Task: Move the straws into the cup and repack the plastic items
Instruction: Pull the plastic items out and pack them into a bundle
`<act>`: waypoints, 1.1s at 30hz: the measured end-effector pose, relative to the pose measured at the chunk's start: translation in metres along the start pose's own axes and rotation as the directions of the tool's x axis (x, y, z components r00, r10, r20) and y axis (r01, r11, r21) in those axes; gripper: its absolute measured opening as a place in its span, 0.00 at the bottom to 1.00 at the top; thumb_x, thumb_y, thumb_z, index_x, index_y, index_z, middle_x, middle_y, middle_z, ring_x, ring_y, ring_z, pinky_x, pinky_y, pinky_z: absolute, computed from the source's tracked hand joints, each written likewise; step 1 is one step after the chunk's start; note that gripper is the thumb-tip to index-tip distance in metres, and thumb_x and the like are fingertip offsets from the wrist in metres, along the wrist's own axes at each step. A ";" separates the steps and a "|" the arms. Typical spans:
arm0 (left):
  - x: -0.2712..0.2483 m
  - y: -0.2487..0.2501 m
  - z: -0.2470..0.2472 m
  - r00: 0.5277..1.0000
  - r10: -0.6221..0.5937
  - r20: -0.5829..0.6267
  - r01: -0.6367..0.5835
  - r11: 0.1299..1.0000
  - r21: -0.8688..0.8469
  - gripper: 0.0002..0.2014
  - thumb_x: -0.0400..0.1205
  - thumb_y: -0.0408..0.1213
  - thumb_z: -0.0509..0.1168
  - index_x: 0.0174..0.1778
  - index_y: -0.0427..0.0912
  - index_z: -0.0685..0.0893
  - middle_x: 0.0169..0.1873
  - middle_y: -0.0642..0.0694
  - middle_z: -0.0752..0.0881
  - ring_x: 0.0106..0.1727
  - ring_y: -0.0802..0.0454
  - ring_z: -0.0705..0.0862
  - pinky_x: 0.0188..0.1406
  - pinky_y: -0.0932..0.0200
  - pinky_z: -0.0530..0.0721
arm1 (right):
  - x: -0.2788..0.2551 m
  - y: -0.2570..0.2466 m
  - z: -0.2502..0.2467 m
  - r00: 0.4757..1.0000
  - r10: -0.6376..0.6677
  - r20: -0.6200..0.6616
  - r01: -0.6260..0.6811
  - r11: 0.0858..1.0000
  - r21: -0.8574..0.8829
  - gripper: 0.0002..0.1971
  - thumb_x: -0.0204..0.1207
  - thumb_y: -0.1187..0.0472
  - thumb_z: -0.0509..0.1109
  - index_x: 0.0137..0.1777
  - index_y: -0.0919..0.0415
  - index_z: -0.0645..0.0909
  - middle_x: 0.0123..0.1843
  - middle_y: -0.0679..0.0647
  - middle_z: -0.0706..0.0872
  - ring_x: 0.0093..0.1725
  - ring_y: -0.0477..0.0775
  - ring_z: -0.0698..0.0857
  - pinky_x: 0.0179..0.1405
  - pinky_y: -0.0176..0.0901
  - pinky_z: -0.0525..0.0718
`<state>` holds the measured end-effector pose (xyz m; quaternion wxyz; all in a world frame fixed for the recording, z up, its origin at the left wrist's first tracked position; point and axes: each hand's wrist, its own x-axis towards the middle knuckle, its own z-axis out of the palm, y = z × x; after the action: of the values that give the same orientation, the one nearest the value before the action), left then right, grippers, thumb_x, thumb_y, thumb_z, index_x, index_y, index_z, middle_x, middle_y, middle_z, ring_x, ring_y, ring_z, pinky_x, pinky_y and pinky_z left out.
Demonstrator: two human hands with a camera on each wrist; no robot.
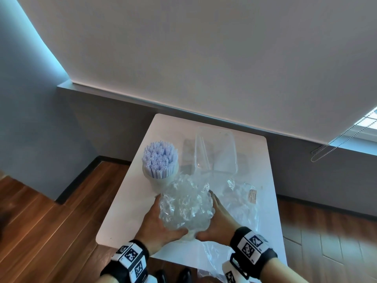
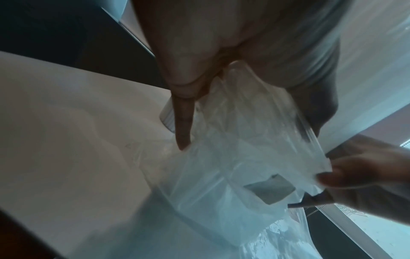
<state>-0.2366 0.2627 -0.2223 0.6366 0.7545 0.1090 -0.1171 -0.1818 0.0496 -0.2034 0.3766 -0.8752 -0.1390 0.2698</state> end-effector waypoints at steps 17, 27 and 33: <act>0.003 -0.009 -0.004 0.985 0.084 -0.149 -0.051 0.976 0.210 0.44 0.59 0.46 0.86 0.70 0.55 0.73 0.58 0.59 0.83 0.61 0.53 0.82 0.63 0.59 0.80 | -0.029 -0.026 -0.023 0.867 -0.308 -0.391 0.305 0.950 -0.072 0.34 0.68 0.56 0.77 0.70 0.36 0.67 0.65 0.35 0.74 0.57 0.44 0.80 0.42 0.38 0.87; 0.004 -0.012 -0.003 0.989 0.073 -0.126 -0.039 0.966 0.254 0.47 0.56 0.54 0.83 0.71 0.55 0.71 0.60 0.57 0.83 0.63 0.51 0.82 0.68 0.53 0.80 | -0.016 -0.031 -0.016 0.811 -0.345 -0.472 0.325 0.937 -0.126 0.28 0.65 0.57 0.74 0.63 0.42 0.70 0.56 0.39 0.79 0.50 0.47 0.79 0.36 0.35 0.84; 0.004 -0.012 -0.004 0.988 0.051 -0.145 -0.012 0.965 0.262 0.48 0.54 0.56 0.83 0.71 0.53 0.73 0.58 0.58 0.84 0.61 0.53 0.83 0.66 0.56 0.81 | -0.015 -0.031 -0.016 0.771 -0.434 -0.466 0.396 0.900 -0.182 0.22 0.66 0.58 0.70 0.61 0.47 0.73 0.54 0.37 0.78 0.48 0.44 0.78 0.43 0.34 0.81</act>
<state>-0.2369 0.2689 -0.2344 0.5238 0.8398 0.1284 -0.0630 -0.1860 0.0550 -0.1664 0.4171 -0.8754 -0.2370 -0.0590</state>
